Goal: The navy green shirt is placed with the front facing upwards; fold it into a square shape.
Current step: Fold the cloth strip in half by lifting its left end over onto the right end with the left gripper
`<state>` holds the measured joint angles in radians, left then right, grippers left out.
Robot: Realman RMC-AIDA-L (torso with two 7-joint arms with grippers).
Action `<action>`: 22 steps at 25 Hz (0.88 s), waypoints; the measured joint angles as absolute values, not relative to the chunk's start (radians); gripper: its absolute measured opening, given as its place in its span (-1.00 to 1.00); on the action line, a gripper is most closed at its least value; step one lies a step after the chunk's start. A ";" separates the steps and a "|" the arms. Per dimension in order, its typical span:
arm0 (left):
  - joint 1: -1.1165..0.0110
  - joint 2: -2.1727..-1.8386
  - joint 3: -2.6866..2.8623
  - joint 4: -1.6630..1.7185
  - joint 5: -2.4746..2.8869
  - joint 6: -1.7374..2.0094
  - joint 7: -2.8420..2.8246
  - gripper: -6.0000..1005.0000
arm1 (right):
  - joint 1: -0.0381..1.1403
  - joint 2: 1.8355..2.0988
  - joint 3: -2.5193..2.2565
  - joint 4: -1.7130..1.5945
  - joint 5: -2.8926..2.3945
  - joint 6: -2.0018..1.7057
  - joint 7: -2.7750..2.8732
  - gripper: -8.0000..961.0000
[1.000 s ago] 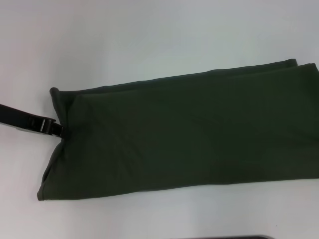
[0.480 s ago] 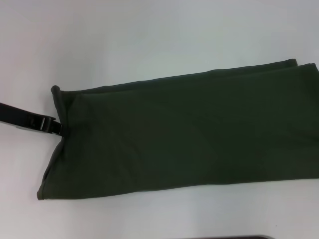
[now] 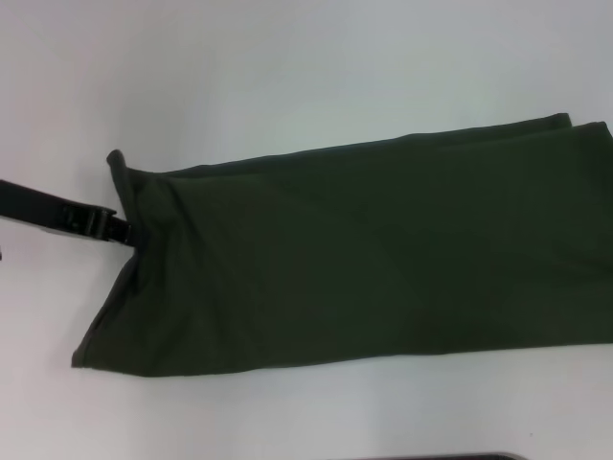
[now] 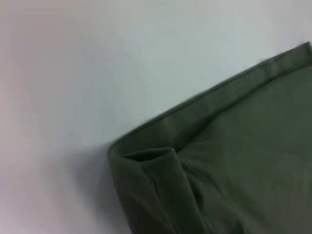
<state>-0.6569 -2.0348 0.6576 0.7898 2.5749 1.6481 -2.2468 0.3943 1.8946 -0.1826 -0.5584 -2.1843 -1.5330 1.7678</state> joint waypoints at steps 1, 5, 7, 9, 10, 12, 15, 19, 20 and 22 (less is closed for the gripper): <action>-0.658 -2.036 0.657 0.795 2.569 1.654 -2.247 -0.99 | 0.395 1.895 -0.183 -0.558 -2.184 -1.533 1.767 0.90; -0.660 -2.048 0.657 0.825 2.564 1.670 -2.247 -0.99 | 0.396 1.897 -0.183 -0.558 -2.184 -1.531 1.766 0.90; -0.660 -2.052 0.657 0.838 2.564 1.678 -2.248 -0.99 | 0.395 1.897 -0.183 -0.558 -2.184 -1.530 1.765 0.90; -0.661 -2.054 0.656 0.849 2.557 1.685 -2.250 -0.99 | 0.395 1.898 -0.183 -0.558 -2.184 -1.529 1.765 0.90; -0.661 -2.054 0.656 0.855 2.552 1.689 -2.250 -0.99 | 0.395 1.899 -0.183 -0.558 -2.185 -1.528 1.764 0.90; -0.661 -2.054 0.656 0.870 2.541 1.700 -2.251 -0.99 | 0.394 1.899 -0.183 -0.558 -2.185 -1.527 1.763 0.90; -0.660 -2.056 0.655 0.889 2.531 1.709 -2.253 -0.99 | 0.394 1.899 -0.183 -0.558 -2.186 -1.527 1.763 0.90; -0.659 -2.057 0.655 0.908 2.513 1.723 -2.255 -0.99 | 0.394 1.899 -0.184 -0.558 -2.186 -1.527 1.763 0.90; -0.660 -2.057 0.655 0.910 2.512 1.726 -2.255 -0.99 | 0.394 1.899 -0.185 -0.558 -2.186 -1.527 1.763 0.90; -0.660 -2.059 0.655 0.922 2.509 1.735 -2.256 -0.99 | 0.394 1.900 -0.185 -0.558 -2.186 -1.528 1.764 0.90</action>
<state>-0.6598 -2.0586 0.6548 0.9220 2.5086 1.7353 -2.2561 0.3941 1.8996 -0.1847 -0.5583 -2.1860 -1.5278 1.7642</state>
